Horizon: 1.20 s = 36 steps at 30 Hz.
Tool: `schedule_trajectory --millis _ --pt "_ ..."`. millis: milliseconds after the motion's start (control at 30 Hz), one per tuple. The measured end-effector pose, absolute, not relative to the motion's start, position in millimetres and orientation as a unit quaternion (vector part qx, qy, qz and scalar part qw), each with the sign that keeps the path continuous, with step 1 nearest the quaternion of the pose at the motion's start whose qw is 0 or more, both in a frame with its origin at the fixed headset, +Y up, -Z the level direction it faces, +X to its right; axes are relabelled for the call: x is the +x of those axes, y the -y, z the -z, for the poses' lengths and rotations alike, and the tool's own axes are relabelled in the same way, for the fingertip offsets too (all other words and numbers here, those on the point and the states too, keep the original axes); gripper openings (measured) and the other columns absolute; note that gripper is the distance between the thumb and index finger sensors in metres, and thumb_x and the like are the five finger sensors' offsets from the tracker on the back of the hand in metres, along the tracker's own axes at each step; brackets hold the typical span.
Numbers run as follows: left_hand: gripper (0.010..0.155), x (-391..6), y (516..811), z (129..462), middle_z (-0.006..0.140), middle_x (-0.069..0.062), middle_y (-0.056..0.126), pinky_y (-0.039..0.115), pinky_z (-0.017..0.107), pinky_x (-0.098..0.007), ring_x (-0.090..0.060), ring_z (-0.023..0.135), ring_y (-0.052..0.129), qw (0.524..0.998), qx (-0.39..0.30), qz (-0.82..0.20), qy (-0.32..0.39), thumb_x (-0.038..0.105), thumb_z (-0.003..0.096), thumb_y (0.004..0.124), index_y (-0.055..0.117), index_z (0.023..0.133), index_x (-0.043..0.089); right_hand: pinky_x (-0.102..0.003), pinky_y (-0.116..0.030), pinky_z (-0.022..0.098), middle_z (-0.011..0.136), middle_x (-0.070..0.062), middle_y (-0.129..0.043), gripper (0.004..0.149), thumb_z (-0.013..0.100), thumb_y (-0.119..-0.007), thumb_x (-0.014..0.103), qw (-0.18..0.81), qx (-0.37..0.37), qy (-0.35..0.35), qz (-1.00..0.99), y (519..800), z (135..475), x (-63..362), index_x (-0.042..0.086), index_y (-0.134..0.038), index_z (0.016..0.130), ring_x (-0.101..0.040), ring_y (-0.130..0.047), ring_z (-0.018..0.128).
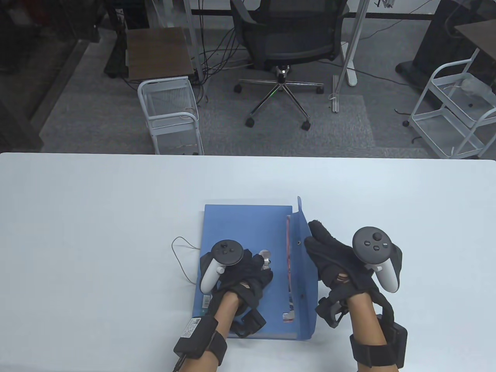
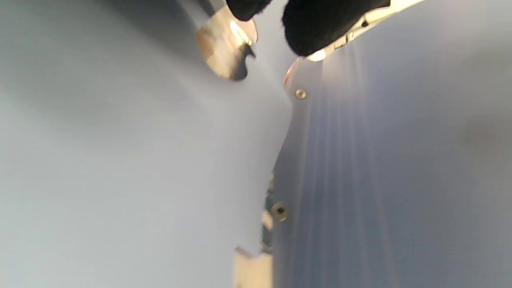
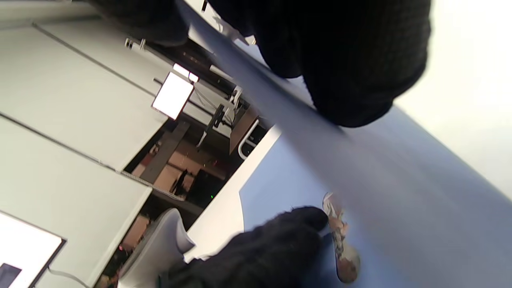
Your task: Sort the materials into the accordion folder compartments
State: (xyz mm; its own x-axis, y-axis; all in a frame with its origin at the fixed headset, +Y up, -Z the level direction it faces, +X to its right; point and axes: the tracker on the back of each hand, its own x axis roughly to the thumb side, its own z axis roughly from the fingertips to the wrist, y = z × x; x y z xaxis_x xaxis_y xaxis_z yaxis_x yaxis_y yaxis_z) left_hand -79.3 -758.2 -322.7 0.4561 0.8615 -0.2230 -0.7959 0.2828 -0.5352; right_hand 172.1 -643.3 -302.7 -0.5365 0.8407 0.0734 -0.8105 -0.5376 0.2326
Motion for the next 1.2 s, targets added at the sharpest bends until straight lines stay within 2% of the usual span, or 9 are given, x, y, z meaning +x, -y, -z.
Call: schedule_trajectory --millis 100,333,400,500,667,767,933,1067,1200 --pt "0.072 -95.3 758.2 324.4 0.118 -0.025 -0.002 0.01 0.062 -0.055 -0.042 0.099 -0.009 0.767 -0.284 -0.572 0.053 0.037 0.0662 0.056 0.026 0.119 -0.003 -0.045 -0.089 0.036 0.104 -0.032 -0.069 0.067 0.064 -0.065 0.045 0.409 0.108 -0.08 -0.903 640.3 301.8 149.9 0.002 -0.046 0.111 -0.053 -0.095 0.061" --pt "0.066 -137.8 763.8 326.7 0.122 -0.03 0.024 0.04 0.07 -0.057 -0.051 0.106 0.028 0.702 -0.205 -0.682 -0.014 0.038 0.0663 0.055 0.04 0.119 0.001 -0.054 -0.083 0.048 0.112 -0.033 -0.054 0.079 0.062 -0.059 0.061 0.253 0.148 -0.099 -0.951 659.8 293.5 91.2 0.007 -0.038 0.115 -0.059 -0.082 0.078" --pt "0.064 -148.1 769.5 327.6 0.122 -0.031 0.027 0.042 0.07 -0.058 -0.052 0.106 0.032 0.657 -0.201 -0.727 -0.025 0.037 0.0667 0.054 0.042 0.119 0.001 -0.058 -0.078 0.053 0.114 -0.033 -0.049 0.082 0.06 -0.055 0.065 0.195 0.164 -0.109 -0.961 671.9 290.8 74.9 0.008 -0.036 0.116 -0.061 -0.074 0.085" --pt "0.065 -154.8 768.6 327.9 0.122 -0.032 0.024 0.04 0.072 -0.06 -0.054 0.106 0.031 0.627 -0.204 -0.751 -0.024 0.037 0.0678 0.053 0.04 0.119 0.0 -0.063 -0.071 0.059 0.117 -0.032 -0.042 0.079 0.06 -0.054 0.064 0.126 0.16 -0.135 -0.97 687.9 289.2 63.2 0.012 -0.035 0.117 -0.063 -0.063 0.092" --pt "0.066 -171.8 750.0 326.8 0.12 -0.033 0.029 0.046 0.07 -0.059 -0.055 0.105 0.039 0.693 -0.139 -0.706 -0.043 0.04 0.0671 0.053 0.044 0.117 -0.002 -0.073 -0.055 0.067 0.119 -0.032 -0.023 0.074 0.062 -0.06 0.059 0.036 0.148 -0.206 -0.967 722.3 288.3 59.9 0.019 -0.029 0.117 -0.064 -0.036 0.101" --pt "0.065 -180.6 734.0 326.9 0.12 -0.033 0.031 0.047 0.069 -0.06 -0.055 0.104 0.04 0.678 -0.138 -0.721 -0.021 0.04 0.0675 0.053 0.047 0.117 -0.002 -0.08 -0.041 0.066 0.117 -0.032 -0.006 0.075 0.063 -0.06 0.058 0.033 0.15 -0.237 -0.959 735.9 287.5 60.9 0.023 -0.022 0.117 -0.064 -0.018 0.101" --pt "0.065 -197.6 690.0 321.6 0.121 -0.032 0.037 0.048 0.069 -0.06 -0.055 0.104 0.044 0.648 -0.092 -0.755 0.035 0.044 0.0684 0.058 0.052 0.116 0.0 -0.084 -0.044 0.061 0.117 -0.027 -0.001 0.069 0.063 -0.059 0.06 0.066 0.141 -0.254 -0.955 744.4 289.5 67.6 0.034 -0.022 0.116 -0.062 -0.009 0.1" --pt "0.062 -223.7 656.6 312.7 0.121 -0.029 0.046 0.052 0.069 -0.059 -0.052 0.104 0.052 0.721 -0.011 -0.692 0.035 0.045 0.0675 0.062 0.058 0.114 0.004 -0.084 -0.043 0.061 0.117 -0.025 0.001 0.066 0.063 -0.06 0.058 0.089 0.14 -0.259 -0.952 749.3 289.9 72.8 0.038 -0.025 0.115 -0.059 -0.004 0.1" --pt "0.069 -246.1 645.7 302.9 0.12 -0.031 0.044 0.051 0.069 -0.062 -0.055 0.103 0.05 0.831 0.06 -0.549 -0.062 0.047 0.0647 0.069 0.056 0.114 0.001 -0.084 -0.042 0.062 0.117 -0.024 0.002 0.066 0.063 -0.06 0.059 0.086 0.136 -0.268 -0.95 749.7 290.0 73.2 0.038 -0.024 0.114 -0.058 -0.003 0.1"
